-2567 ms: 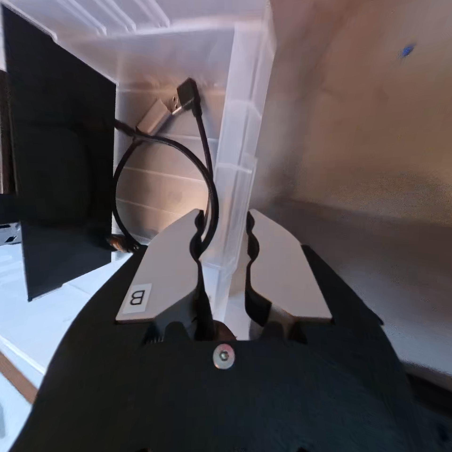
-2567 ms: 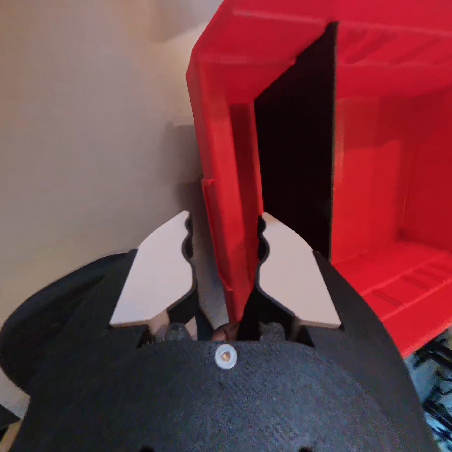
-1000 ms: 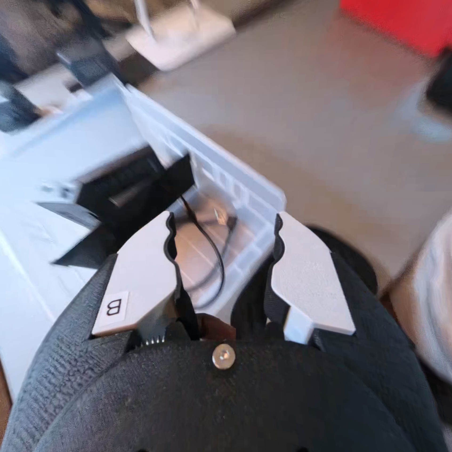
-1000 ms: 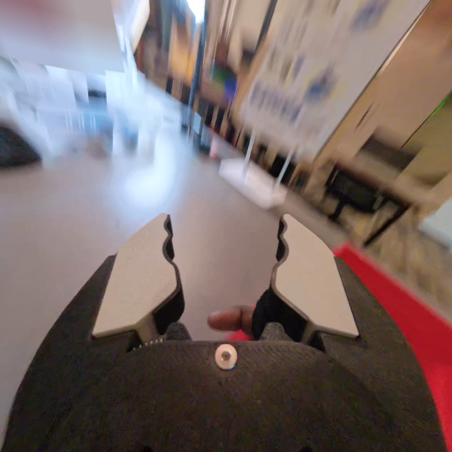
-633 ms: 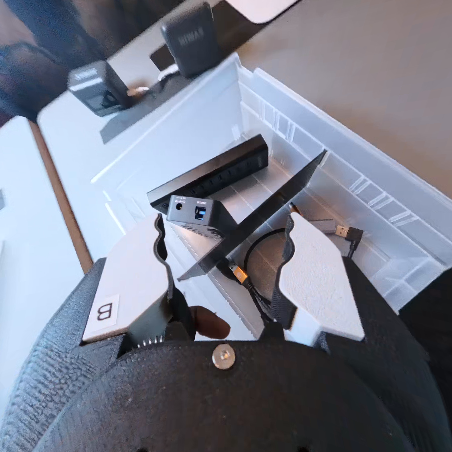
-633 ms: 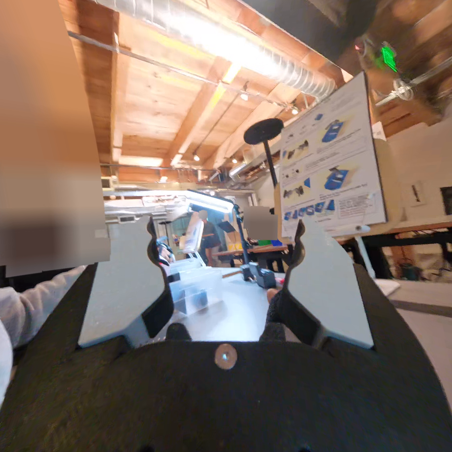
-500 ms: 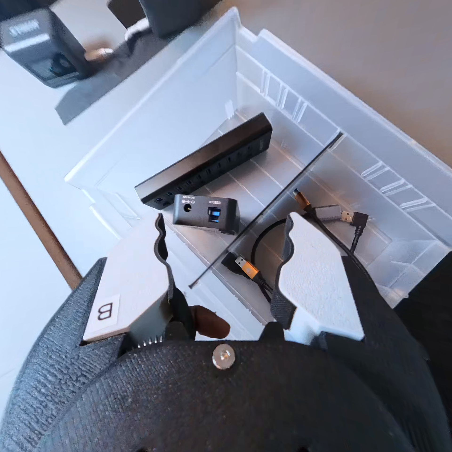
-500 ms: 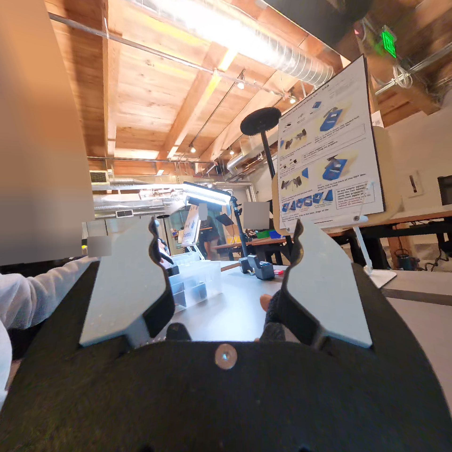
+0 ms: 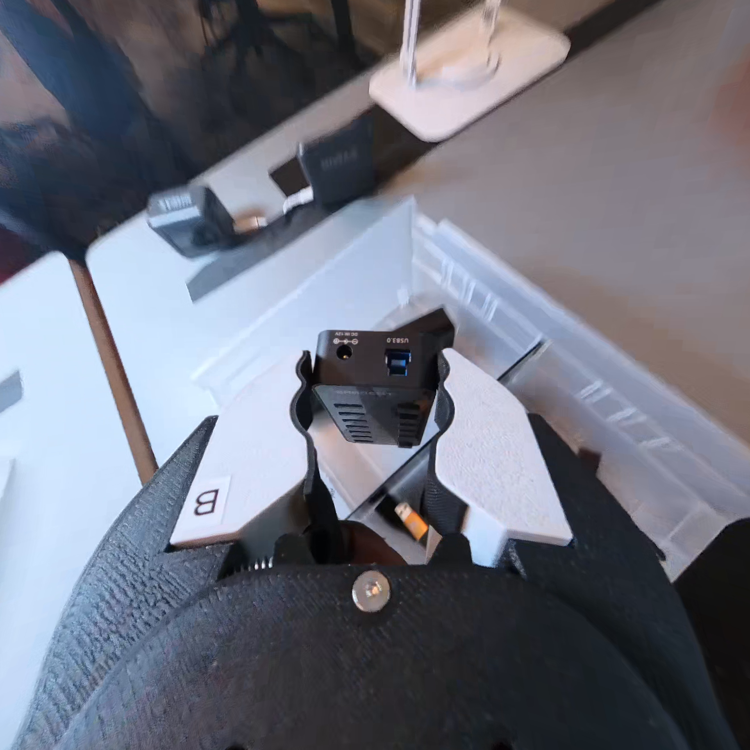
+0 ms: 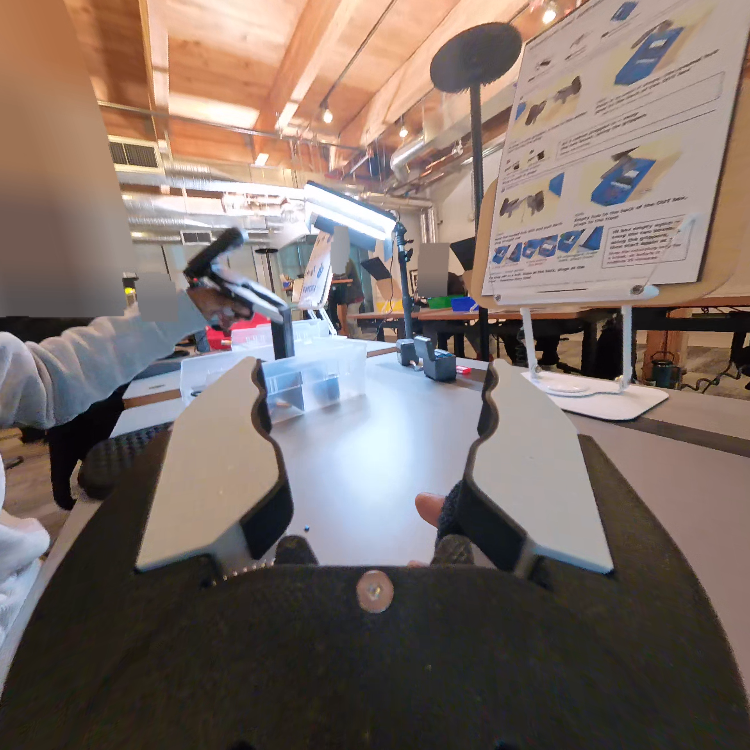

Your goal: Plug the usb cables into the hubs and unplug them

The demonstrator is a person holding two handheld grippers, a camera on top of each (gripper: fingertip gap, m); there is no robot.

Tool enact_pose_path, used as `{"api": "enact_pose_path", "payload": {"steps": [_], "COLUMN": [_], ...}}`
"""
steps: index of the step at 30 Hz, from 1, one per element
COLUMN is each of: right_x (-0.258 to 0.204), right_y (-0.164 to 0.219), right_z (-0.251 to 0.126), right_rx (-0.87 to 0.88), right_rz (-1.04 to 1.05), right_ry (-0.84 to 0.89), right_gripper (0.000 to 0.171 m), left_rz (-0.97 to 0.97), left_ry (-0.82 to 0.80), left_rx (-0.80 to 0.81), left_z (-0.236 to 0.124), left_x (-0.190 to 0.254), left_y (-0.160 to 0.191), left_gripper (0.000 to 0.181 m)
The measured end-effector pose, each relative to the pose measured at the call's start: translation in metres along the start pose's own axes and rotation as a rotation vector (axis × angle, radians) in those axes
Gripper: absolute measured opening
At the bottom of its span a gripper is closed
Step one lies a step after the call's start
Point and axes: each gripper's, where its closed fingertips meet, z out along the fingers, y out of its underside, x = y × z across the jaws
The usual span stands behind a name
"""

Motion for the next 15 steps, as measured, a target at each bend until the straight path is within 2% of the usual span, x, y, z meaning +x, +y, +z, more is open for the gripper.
{"api": "enact_pose_path", "payload": {"steps": [3, 7, 11, 15], "right_x": [-0.002, -0.002, -0.002, -0.005], "right_y": [0.008, 0.013, 0.019, 0.028], "right_z": [0.001, 0.000, 0.000, 0.001], "right_rx": [-0.043, -0.076, -0.113, -0.169], "right_rz": [-0.004, -0.050, -0.098, -0.151], "right_ry": [-0.010, 0.006, 0.015, 0.009], "right_gripper": [0.102, 0.098, 0.096, 0.095], "left_rz": [0.052, 0.131, 0.182, 0.188], "left_ry": [0.002, 0.097, 0.227, 0.319], "left_rx": [0.111, 0.190, 0.214, 0.199], "left_z": [-0.013, -0.011, 0.014, 0.057], "left_x": [0.028, 0.095, 0.178, 0.256], "left_y": [-0.046, -0.090, -0.109, -0.108], "left_gripper": [0.059, 0.059, 0.059, 0.059]}}
